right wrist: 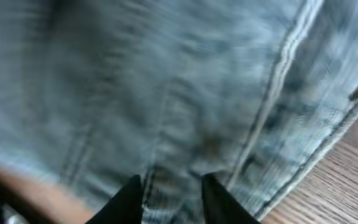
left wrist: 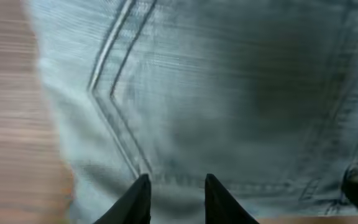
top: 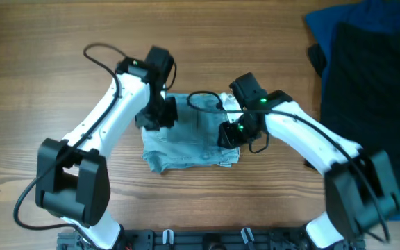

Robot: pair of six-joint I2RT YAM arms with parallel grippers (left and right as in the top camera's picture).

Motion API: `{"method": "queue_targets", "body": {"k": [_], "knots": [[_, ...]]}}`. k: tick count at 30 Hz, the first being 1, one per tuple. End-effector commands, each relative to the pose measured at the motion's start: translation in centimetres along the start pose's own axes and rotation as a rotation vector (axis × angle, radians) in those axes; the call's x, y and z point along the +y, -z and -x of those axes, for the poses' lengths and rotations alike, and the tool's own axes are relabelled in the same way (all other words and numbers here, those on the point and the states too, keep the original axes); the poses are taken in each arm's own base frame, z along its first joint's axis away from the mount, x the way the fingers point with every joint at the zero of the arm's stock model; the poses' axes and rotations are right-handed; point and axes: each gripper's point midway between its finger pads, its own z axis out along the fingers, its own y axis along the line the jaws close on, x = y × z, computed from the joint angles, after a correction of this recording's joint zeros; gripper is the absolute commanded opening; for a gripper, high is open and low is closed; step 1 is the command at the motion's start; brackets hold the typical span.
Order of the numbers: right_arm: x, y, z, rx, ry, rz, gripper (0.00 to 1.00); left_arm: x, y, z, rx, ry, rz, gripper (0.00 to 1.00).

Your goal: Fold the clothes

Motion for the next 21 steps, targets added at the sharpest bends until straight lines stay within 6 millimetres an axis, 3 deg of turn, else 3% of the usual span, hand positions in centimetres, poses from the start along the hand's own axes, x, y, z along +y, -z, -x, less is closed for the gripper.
{"method": "queue_targets", "body": {"k": [1,4,6,8,10,12,14,16,17,18,21], "knots": [[-3.1,-3.1,-1.5,0.113,-0.135,-0.107,0.26,0.5,-3.8,-3.4,0.138,0.033,-0.048,0.28],[-3.5,-3.9,-2.2,0.151,-0.181,-0.116,0.24,2.6,-6.8,-6.7,0.229,0.083,-0.001,0.27],[-3.5,-3.8,-2.2,0.148,-0.181,-0.116,0.25,3.8,-7.8,-8.6,0.283,0.117,0.031,0.17],[-3.5,-3.7,-2.4,0.156,-0.191,-0.118,0.25,4.2,-7.9,-9.2,0.306,0.138,0.042,0.10],[-3.6,-3.7,-2.6,0.165,-0.196,-0.119,0.25,4.8,-7.0,-8.9,0.307,0.186,0.029,0.09],[-3.6,-3.7,-2.6,0.164,-0.199,-0.119,0.25,5.4,-5.0,-7.8,0.274,0.235,-0.003,0.20],[-3.7,-3.6,-2.7,0.172,-0.203,-0.120,0.25,5.6,-1.3,-5.5,0.171,0.232,-0.087,0.31],[-3.6,-3.4,-3.1,0.184,-0.206,-0.122,0.26,6.0,2.1,-3.0,0.015,0.239,-0.158,0.60],[-3.6,-3.2,-3.3,0.191,-0.208,-0.123,0.26,6.5,3.5,-1.5,-0.085,0.238,-0.184,0.90],[-3.6,-3.1,-3.3,0.188,-0.208,-0.123,0.26,7.1,4.5,-0.3,-0.159,0.251,-0.201,1.00],[-3.2,-2.3,-2.8,0.155,-0.197,-0.117,0.26,8.1,5.0,1.8,-0.231,0.289,-0.237,1.00]]}}
